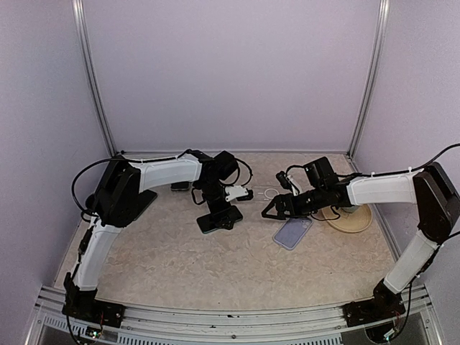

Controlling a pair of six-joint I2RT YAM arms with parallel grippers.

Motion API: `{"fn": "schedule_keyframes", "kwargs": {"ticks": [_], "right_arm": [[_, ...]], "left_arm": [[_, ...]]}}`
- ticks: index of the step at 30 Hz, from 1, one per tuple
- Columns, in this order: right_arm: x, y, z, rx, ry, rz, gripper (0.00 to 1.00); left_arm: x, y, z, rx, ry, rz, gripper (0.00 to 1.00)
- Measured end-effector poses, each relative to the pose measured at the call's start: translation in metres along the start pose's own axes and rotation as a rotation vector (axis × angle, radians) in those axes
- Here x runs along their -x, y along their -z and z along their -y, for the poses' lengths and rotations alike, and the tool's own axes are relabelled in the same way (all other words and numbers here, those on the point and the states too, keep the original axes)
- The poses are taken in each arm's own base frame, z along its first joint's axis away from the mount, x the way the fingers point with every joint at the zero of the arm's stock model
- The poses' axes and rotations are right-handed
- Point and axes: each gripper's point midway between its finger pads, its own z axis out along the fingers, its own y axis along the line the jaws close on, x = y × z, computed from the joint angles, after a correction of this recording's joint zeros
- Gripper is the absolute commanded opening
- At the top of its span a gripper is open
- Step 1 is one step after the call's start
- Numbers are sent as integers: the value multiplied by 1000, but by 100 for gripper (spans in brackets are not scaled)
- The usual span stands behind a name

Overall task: Put the phone into the phone case
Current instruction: Pick up the phone from the center of the board.

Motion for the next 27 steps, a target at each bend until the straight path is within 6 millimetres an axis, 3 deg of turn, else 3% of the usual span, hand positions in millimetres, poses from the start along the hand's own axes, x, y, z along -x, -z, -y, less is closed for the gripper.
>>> {"fn": "schedule_keyframes", "kwargs": {"ticks": [18,27], "right_arm": [[0,0,0,0,0,0,100],[-8,-2,2,2,-15,-11,100]], "left_arm": [[1,-4,8,53,22,-52,50],[3,-1,7,96,36,-20,37]]}}
